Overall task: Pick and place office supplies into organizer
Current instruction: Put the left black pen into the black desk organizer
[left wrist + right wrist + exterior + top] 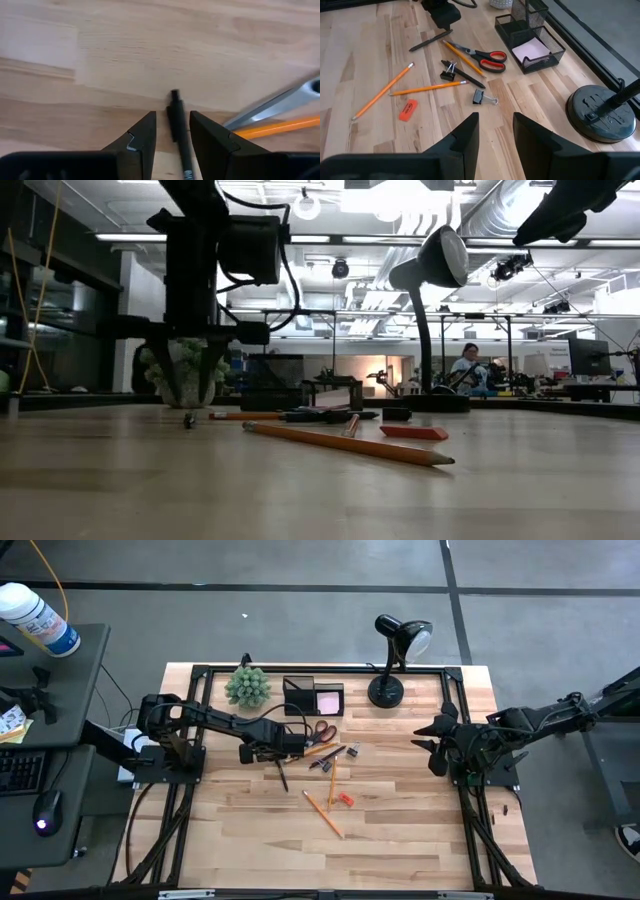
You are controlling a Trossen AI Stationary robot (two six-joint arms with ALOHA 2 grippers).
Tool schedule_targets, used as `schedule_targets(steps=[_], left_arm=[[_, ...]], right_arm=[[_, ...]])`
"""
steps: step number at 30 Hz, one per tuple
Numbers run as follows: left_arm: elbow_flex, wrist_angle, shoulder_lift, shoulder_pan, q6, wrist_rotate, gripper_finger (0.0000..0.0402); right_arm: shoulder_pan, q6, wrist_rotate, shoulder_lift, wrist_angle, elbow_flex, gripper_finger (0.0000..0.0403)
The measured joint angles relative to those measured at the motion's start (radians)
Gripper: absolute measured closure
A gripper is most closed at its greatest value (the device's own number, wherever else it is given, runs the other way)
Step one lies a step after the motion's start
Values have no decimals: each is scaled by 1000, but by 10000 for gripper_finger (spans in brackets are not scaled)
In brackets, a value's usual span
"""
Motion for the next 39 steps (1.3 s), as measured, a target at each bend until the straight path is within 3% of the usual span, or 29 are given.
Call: schedule_targets(steps=[11,22,34,39], left_arm=[[9,57,88,0,-16,79,295],[23,62,95,-1,65,27,297],[68,73,102,0,92,15,380],[82,61,102,0,99,-1,378]], right_arm=[[0,-2,5,0,0,0,290],[0,0,-2,0,0,0,290],[-2,-16,25,0,-1,0,290],[-2,-24,25,0,-1,0,290]])
